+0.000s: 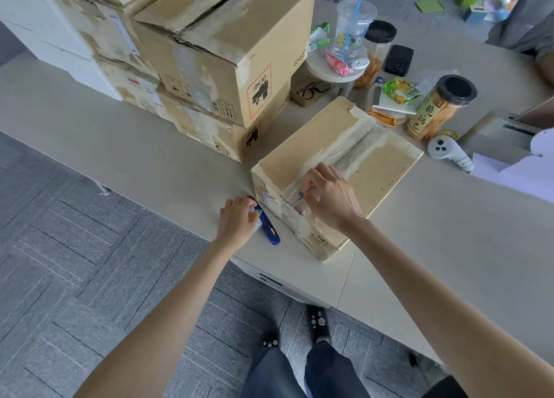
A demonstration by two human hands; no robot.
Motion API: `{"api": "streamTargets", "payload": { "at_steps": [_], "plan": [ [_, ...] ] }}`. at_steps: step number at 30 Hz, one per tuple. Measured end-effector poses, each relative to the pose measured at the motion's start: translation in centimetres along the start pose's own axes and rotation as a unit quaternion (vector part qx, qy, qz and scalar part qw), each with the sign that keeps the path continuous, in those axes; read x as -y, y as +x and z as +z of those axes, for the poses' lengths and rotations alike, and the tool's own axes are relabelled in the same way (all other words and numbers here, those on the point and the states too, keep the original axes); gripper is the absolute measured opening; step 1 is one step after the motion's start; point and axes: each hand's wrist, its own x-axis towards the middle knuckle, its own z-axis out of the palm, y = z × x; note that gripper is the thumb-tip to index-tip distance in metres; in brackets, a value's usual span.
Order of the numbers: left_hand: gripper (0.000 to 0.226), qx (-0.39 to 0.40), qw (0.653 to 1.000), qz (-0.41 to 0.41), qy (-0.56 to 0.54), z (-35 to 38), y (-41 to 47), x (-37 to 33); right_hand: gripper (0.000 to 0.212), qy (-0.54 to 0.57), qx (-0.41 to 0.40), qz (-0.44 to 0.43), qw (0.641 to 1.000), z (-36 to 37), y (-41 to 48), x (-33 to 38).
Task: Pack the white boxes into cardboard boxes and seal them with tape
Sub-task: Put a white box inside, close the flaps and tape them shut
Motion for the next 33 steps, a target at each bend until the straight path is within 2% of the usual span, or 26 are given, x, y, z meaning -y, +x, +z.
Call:
{"api": "streamTargets", "payload": {
  "at_steps": [3, 7, 10, 13, 16, 18, 21, 26, 30, 33],
  "plan": [
    [0.015, -0.09, 0.995, 0.051, -0.005, -0.3, -0.5, -1.2, 0.008, 0.014, 0.008, -0.023, 1.0, -0.2, 0.5, -0.8],
    [0.003, -0.218, 0.97, 0.08, -0.069, -1.9, -1.2, -4.4, 0.011, 0.028, 0.005, -0.042, 0.999, -0.8, 1.3, -2.2],
    [0.006, -0.249, 0.958, 0.112, -0.085, -2.6, -1.6, -7.5, 0.013, 0.031, 0.005, -0.055, 0.998, -1.6, 2.1, -3.6],
    [0.015, -0.232, 0.963, 0.132, -0.044, -2.1, -1.4, -10.4, 0.015, 0.008, 0.013, -0.071, 0.997, -2.4, 2.7, -5.6],
    [0.043, -0.161, 0.976, 0.146, -0.002, -0.5, -0.9, -12.6, 0.035, -0.029, 0.04, -0.109, 0.993, -2.9, 3.1, -8.4],
    [0.054, -0.106, 0.983, 0.14, 0.051, 0.6, -0.5, -13.3, 0.053, -0.063, 0.098, -0.126, 0.985, -3.3, 3.3, -10.2],
    [0.057, -0.064, 0.98, 0.132, 0.135, 1.2, 0.1, -13.2, 0.069, -0.124, 0.18, -0.132, 0.967, -3.6, 3.4, -12.0],
    [0.06, -0.036, 0.971, 0.153, 0.179, 0.5, 1.2, -13.1, 0.067, -0.137, 0.182, -0.11, 0.968, -3.1, 3.2, -12.4],
    [0.057, -0.011, 0.97, 0.16, 0.181, 0.2, 2.0, -13.0, 0.068, -0.131, 0.171, -0.09, 0.972, -2.7, 2.9, -12.5],
    [0.064, 0.022, 0.973, 0.149, 0.172, 0.1, 2.4, -12.7, 0.069, -0.123, 0.177, -0.084, 0.973, -2.7, 3.1, -12.6]
  ]
}}
